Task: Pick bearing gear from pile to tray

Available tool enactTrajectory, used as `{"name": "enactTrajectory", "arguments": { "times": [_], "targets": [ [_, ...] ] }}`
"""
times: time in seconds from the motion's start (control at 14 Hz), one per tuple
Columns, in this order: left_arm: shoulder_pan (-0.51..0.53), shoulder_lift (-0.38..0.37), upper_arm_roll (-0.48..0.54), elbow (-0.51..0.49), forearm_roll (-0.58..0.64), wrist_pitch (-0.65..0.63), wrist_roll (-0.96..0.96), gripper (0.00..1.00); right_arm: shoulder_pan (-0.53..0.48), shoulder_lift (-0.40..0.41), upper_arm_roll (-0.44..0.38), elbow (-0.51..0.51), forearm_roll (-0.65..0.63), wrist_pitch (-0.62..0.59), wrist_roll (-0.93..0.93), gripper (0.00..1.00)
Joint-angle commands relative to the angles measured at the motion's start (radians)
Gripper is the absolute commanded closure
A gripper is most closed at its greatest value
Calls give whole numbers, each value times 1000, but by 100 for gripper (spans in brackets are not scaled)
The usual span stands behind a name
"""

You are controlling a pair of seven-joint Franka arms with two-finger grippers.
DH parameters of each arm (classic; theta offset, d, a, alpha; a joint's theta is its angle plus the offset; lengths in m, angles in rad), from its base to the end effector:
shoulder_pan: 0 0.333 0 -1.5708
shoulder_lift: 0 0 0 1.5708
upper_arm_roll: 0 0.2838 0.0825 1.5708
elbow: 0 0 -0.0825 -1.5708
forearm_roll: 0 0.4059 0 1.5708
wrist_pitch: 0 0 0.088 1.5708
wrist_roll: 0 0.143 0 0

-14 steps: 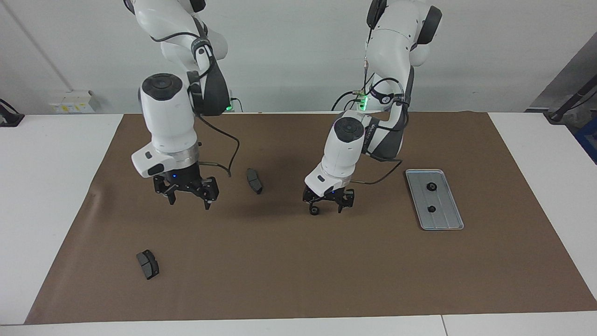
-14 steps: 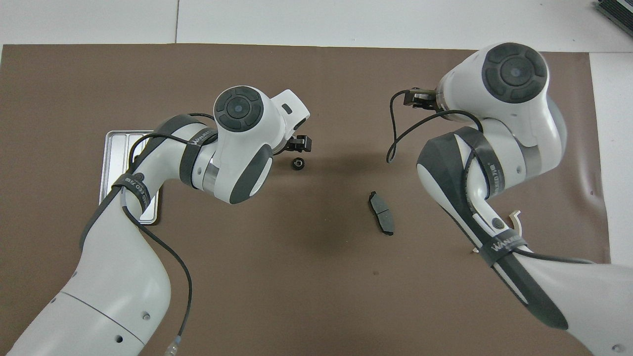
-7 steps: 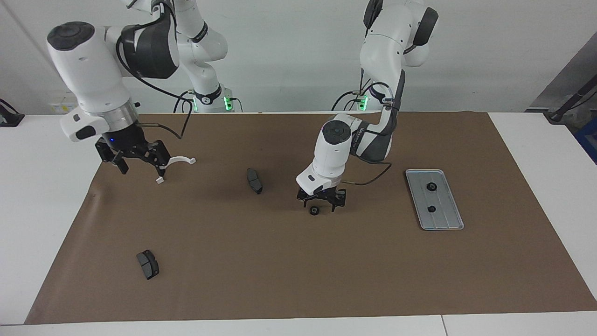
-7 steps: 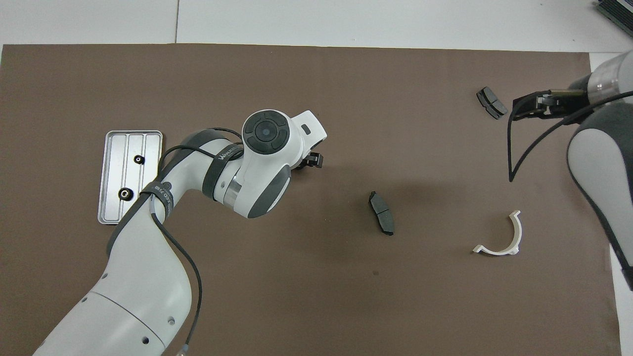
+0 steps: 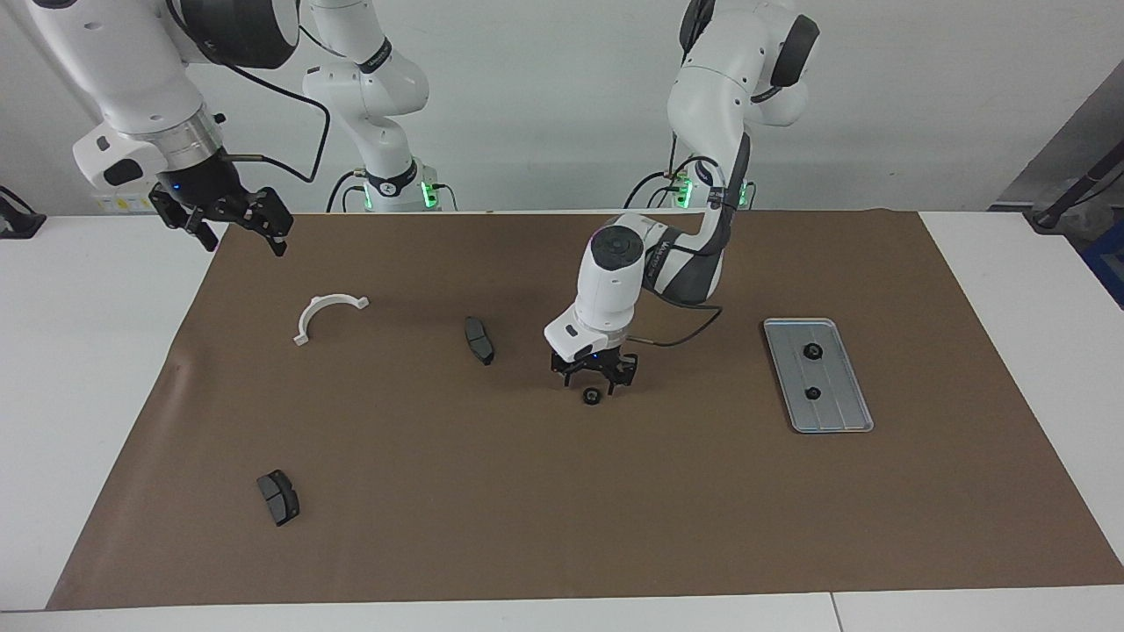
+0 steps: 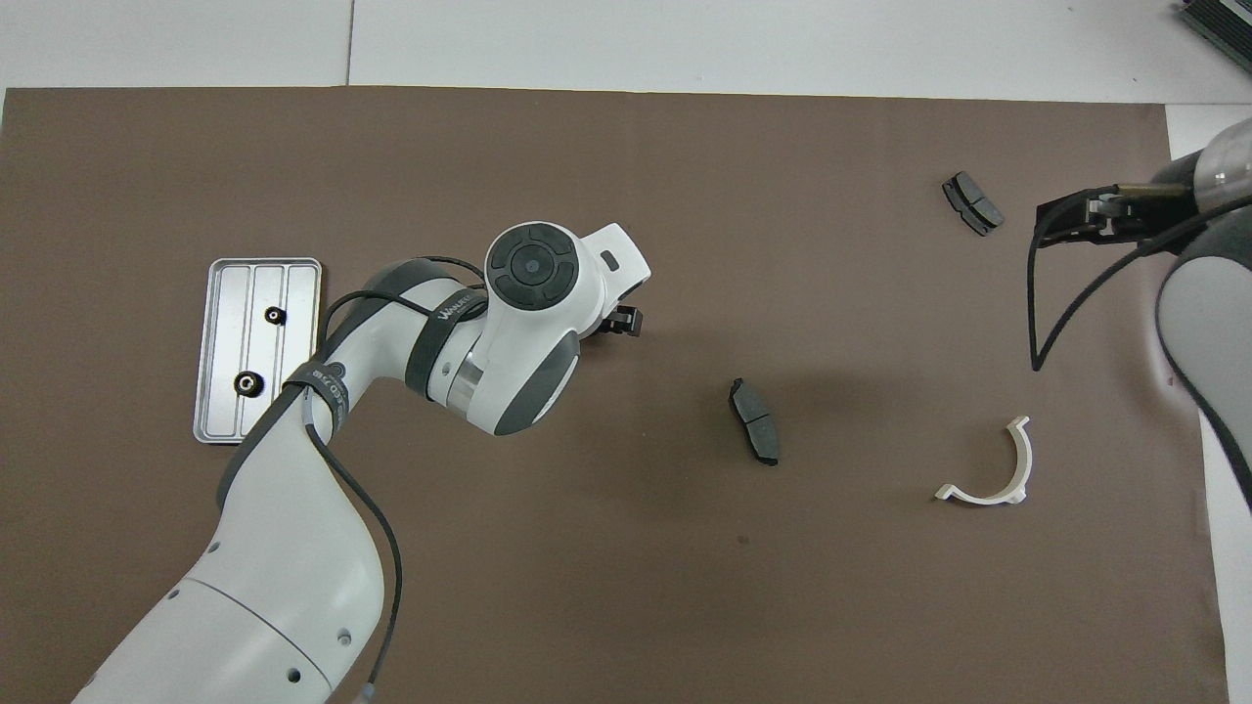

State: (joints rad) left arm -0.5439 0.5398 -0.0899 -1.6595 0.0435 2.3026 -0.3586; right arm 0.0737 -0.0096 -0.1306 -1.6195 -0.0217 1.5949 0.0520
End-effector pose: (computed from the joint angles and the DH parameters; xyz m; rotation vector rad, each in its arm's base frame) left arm 0.5644 -0.4072 0.2303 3.0464 -0.4408 0.1348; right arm 0.5733 -0.0360 0.5398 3.1165 -0.1688 -0.0236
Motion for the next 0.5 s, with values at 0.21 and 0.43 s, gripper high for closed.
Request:
{"name": "enactTrajectory", "arguments": {
  "times": [0.21,0.43],
  "targets": [
    [-8,2,10,-20,21,26,12,34,-47,-18,28,-39,23,-7,-9,0],
    [-8,8,12,-19,21,37,12,37,-52,-29,37,-37,23,-39,-6,0]
  ]
}}
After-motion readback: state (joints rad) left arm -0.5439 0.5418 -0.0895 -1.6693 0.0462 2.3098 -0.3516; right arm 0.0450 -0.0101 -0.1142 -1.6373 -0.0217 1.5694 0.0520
